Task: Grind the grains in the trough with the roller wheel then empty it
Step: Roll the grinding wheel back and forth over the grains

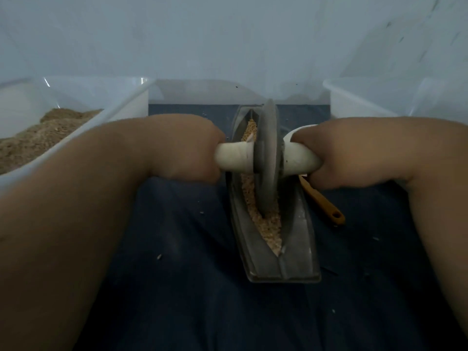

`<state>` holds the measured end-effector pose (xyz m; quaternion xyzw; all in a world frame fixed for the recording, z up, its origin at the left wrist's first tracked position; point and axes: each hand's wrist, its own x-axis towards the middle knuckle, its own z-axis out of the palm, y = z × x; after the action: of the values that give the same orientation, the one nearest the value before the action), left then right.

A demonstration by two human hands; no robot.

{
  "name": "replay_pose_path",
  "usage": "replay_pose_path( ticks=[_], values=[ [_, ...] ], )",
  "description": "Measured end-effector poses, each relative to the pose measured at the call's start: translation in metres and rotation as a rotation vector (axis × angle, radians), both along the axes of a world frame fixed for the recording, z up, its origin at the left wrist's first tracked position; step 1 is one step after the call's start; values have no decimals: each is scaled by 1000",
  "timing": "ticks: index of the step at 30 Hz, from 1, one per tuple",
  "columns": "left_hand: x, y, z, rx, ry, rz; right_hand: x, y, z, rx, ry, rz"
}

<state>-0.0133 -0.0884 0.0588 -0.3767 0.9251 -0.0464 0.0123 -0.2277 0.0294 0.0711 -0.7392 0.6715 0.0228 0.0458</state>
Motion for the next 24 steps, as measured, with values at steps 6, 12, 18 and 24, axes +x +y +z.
replay_pose_path(
  ticks=[6, 12, 18, 24],
  values=[
    [-18, -14, -22, -348, 191, 97, -13, -38, -33, -465, 166, -102],
    [-1, -9, -12, -135, 144, 3, -13, -35, -33, -469, 139, -63],
    [15, 29, 25, 239, -89, -13, 5, 16, 14, 17, -51, 9],
    [25, 30, 35, 490, -96, -113, 12, 34, 36, 119, -33, 142]
  ],
)
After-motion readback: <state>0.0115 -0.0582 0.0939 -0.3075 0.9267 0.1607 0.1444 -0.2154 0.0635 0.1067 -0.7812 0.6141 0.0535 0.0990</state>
